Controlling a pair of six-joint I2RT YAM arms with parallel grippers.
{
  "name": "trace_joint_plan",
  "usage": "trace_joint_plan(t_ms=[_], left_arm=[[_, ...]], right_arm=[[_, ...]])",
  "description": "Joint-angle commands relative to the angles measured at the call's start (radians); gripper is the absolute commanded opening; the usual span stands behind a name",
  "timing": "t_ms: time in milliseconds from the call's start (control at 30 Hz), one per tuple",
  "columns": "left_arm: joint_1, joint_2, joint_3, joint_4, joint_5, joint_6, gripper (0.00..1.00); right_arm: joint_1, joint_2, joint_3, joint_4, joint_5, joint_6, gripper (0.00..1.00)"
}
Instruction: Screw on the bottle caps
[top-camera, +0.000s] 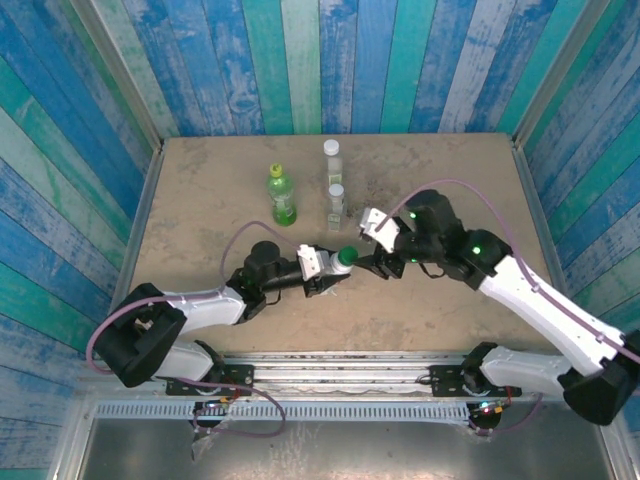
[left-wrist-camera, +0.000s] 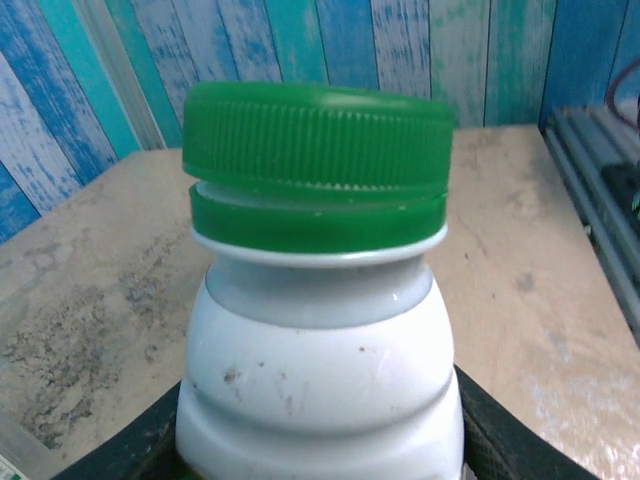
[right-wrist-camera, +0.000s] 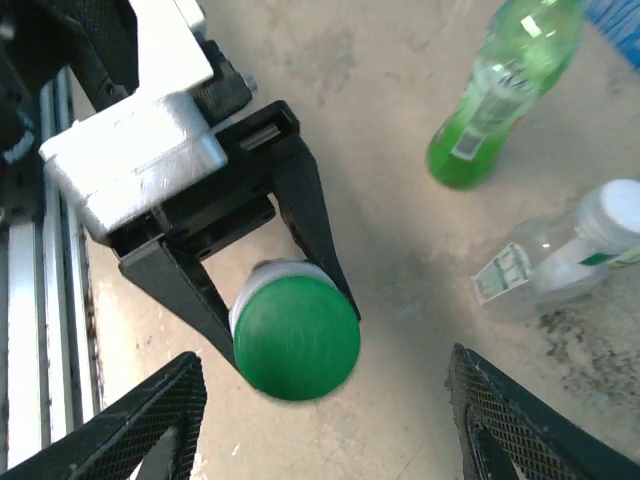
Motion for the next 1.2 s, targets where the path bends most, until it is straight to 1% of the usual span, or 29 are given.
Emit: trace_joint_plan(t_ms=[0, 67, 133, 200, 333, 467, 567, 633, 733, 833, 933, 1033, 1100, 1167], left_arm=[[0.018, 0.022, -0.022, 0.228, 0.083, -0.176, 0.47], [0.020, 0.026, -0.019, 0.274, 0.112, -0.224, 0.47], [0.019, 0.029, -0.016, 0.297, 0.132, -0.257, 0.46], [0.019, 0.034, -0.015, 0.312, 0.144, -0.271, 0.47], [0.019, 0.037, -0.009, 0.323, 0.155, -0.291, 0.47], [0.018, 0.032, -0.002, 0.296, 0.157, -0.282, 0.47], [0.018, 0.035, -0.004, 0.295, 0.153, -0.275, 0.46], [0.018, 0.036, -0.004, 0.291, 0.152, -0.269, 0.47], [0.019, 0.033, -0.004, 0.287, 0.148, -0.268, 0.47], [0.020, 0.031, -0.007, 0.284, 0.139, -0.266, 0.47], [0.019, 0.030, -0.009, 0.281, 0.122, -0.263, 0.50], [0.019, 0.030, -0.010, 0.269, 0.105, -0.259, 0.54], [0.018, 0.030, -0.008, 0.259, 0.094, -0.260, 0.68], [0.020, 0.017, -0.021, 0.267, 0.055, -0.274, 0.88]], right_arm=[[-0.028, -0.086, -0.118, 0.272, -0.078, 0.144, 0.70], [-0.032, -0.135, -0.189, 0.372, -0.098, 0.160, 0.74], [-0.033, -0.165, -0.259, 0.466, -0.148, 0.166, 0.74], [-0.033, -0.168, -0.312, 0.563, -0.182, 0.209, 0.74], [-0.033, -0.116, -0.331, 0.643, -0.242, 0.254, 0.73], [-0.033, -0.069, -0.340, 0.728, -0.281, 0.283, 0.71], [-0.031, -0.040, -0.326, 0.740, -0.298, 0.285, 0.70], [-0.030, -0.028, -0.324, 0.744, -0.298, 0.283, 0.66], [-0.030, -0.017, -0.318, 0.728, -0.307, 0.278, 0.53], [-0.030, -0.015, -0.313, 0.703, -0.286, 0.275, 0.47], [-0.030, -0.015, -0.311, 0.691, -0.298, 0.270, 0.40], [-0.030, -0.015, -0.307, 0.679, -0.298, 0.253, 0.38], [-0.030, -0.018, -0.307, 0.680, -0.281, 0.230, 0.38], [-0.030, -0.022, -0.313, 0.681, -0.236, 0.229, 0.37]])
